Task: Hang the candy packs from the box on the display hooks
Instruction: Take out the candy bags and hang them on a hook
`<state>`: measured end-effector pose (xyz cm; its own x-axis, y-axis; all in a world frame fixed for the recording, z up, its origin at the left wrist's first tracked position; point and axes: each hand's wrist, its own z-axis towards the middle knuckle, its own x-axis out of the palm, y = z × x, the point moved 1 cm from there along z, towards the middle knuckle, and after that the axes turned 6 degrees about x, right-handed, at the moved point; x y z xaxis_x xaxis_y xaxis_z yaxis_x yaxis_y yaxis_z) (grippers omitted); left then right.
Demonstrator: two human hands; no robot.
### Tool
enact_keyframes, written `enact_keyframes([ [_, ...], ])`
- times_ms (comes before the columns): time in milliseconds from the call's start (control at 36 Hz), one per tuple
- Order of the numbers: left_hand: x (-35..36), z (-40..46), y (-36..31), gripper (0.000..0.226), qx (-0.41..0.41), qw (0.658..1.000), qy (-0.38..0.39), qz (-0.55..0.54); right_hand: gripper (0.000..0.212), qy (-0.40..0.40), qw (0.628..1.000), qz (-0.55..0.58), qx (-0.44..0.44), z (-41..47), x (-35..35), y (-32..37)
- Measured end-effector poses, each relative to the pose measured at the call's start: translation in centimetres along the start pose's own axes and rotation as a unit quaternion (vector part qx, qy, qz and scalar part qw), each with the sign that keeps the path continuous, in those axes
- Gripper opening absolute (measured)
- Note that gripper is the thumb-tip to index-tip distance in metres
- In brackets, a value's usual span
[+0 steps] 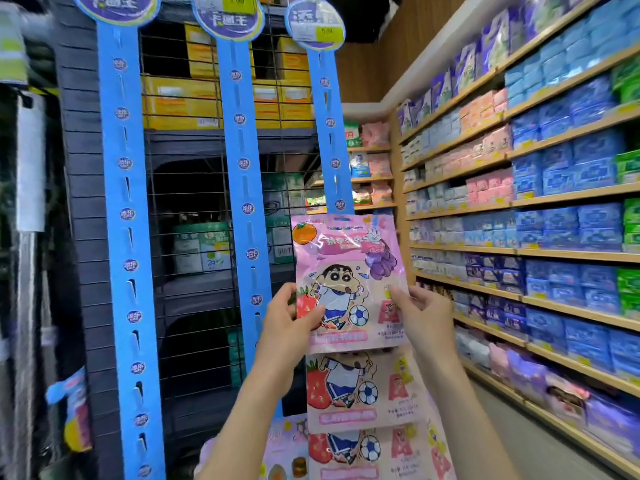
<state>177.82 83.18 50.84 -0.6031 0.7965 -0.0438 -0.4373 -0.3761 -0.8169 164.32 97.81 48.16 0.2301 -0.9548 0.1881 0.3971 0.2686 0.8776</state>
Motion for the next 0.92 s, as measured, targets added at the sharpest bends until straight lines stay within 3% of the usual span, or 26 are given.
enact_keyframes([
  [361,0.9,-2.3,2.3,0.024,-0.007,0.997,-0.001,0.076,0.034,-0.012,1.0,-0.004,0.022,-1.3,-1.6,-2.6],
  [444,0.6,-2.8,2.5,0.01,0.001,0.994,-0.008,0.107,0.045,-0.035,0.999,-0.002,0.039,-1.4,-1.8,-2.7],
  [528,0.2,-3.3,2.8,0.023,-0.007,0.993,-0.022,0.12,0.031,-0.099,0.995,-0.006,0.015,-2.3,-1.8,-2.4],
  [722,-1.2,-5.5,4.3,0.031,-0.034,0.994,-0.081,0.066,0.028,-0.258,0.964,0.037,-0.055,-7.4,-1.3,-4.9],
  [917,-1.7,-8.9,6.5,0.034,-0.073,0.994,-0.075,0.042,0.014,-0.164,0.984,0.046,-0.048,-12.5,0.3,-8.5],
])
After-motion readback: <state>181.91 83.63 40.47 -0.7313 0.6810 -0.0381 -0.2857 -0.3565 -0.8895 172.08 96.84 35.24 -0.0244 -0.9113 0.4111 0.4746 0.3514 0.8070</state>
